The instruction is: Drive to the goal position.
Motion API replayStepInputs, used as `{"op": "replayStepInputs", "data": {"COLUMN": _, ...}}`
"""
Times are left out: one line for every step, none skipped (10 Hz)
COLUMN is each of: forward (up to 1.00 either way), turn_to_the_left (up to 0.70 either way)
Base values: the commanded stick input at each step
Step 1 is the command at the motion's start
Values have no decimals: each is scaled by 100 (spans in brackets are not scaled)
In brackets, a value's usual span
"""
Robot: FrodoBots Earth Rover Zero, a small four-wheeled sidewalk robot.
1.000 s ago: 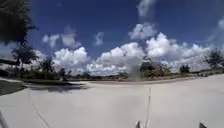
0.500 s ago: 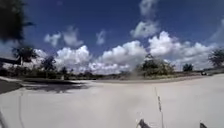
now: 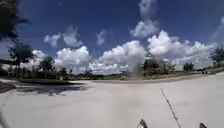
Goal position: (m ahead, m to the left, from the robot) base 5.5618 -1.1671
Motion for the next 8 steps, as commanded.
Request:
{"op": "replayStepInputs", "data": {"forward": 70, "turn_to_the_left": 0}}
{"op": "replayStepInputs", "data": {"forward": 70, "turn_to_the_left": 0}}
{"op": "replayStepInputs", "data": {"forward": 70, "turn_to_the_left": 0}}
{"op": "replayStepInputs", "data": {"forward": 70, "turn_to_the_left": 0}}
{"op": "replayStepInputs", "data": {"forward": 70, "turn_to_the_left": 10}}
{"op": "replayStepInputs", "data": {"forward": 70, "turn_to_the_left": 14}}
{"op": "replayStepInputs", "data": {"forward": 70, "turn_to_the_left": 14}}
{"op": "replayStepInputs", "data": {"forward": 70, "turn_to_the_left": 14}}
